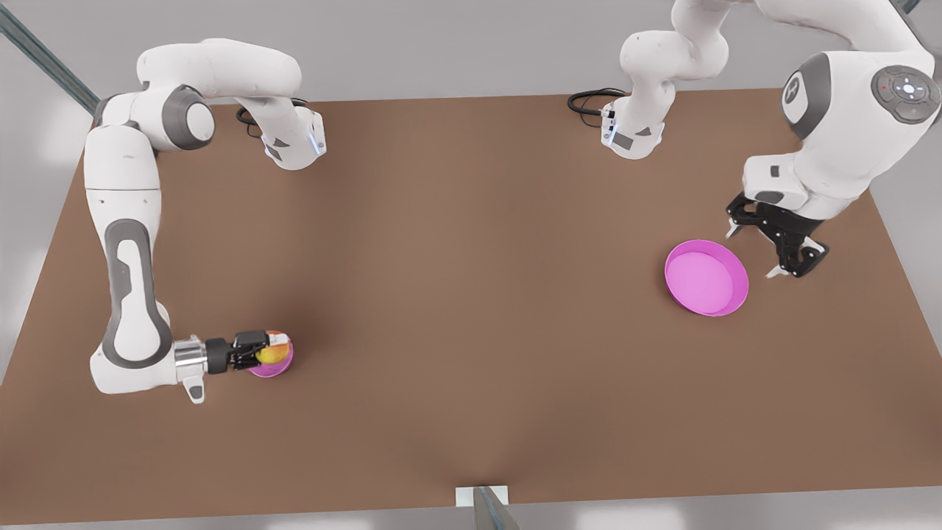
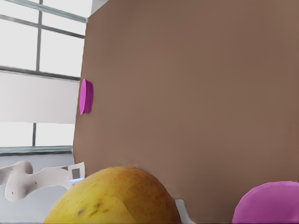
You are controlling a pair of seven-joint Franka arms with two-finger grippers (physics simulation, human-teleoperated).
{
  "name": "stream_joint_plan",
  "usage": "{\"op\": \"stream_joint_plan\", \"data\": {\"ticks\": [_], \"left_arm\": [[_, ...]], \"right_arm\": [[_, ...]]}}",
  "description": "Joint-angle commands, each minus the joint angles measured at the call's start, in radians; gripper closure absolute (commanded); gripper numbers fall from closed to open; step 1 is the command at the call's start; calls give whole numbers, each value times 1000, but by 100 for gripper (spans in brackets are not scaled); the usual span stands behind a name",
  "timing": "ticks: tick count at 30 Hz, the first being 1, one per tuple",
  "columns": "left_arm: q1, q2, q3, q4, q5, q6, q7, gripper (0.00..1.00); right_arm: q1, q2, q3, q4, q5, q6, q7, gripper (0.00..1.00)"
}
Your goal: Use the left arm to pick up the apple from the plate, transfer it to the gripper of the right arm, and then use the right arm to place it into the bowl
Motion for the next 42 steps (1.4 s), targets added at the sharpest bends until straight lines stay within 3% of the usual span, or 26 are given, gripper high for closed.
{"op": "stream_joint_plan", "data": {"ticks": [1, 7, 14, 15, 17, 23, 26, 28, 30, 31, 33, 35, 42], "left_arm": [[1, 5, 18, 5, -41, -128, -933, 0], [4, 126, 18, 98, -40, -117, -1075, 0], [5, 136, 18, 98, -41, -117, -1087, 0], [5, 136, 20, 98, -41, -115, -1122, 0], [7, 140, 20, 98, -43, -115, -1134, 0], [7, 157, 20, 98, -43, -100, -1138, 0], [7, 157, 20, 98, -43, -100, -1147, 0], [7, 157, 20, 100, -43, -100, -1147, 0], [5, 166, 20, 109, -43, -98, -1147, 0], [5, 168, 20, 115, -43, -98, -1145, 0], [4, 189, 18, 135, -38, -98, -1136, 0], [4, 202, 18, 138, -38, -98, -1044, 0], [1, 205, 18, 146, -38, -98, -1045, 0]], "right_arm": [[-7, -2, 0, 2, -60, -28, -148, 24], [-6, -19, -7, 14, -230, 50, -144, 24], [5, -17, -8, 20, -378, 178, -133, 23], [5, -17, -8, 20, -381, 178, -133, 19], [5, -17, -5, 20, -396, 178, -131, 0], [11, -32, 13, 90, -474, 149, -92, 0], [141, -304, 24, 186, -850, 49, 198, 0], [181, -497, 26, 177, -936, -121, 513, 0], [213, -750, -6, -29, -962, -143, 707, 0], [223, -773, -26, -61, -961, -145, 740, 0], [393, -721, -235, -55, -902, -151, 790, 0], [391, -681, -252, -46, -823, -76, 786, 0], [402, -621, -238, 18, -827, -76, 794, 0]]}}
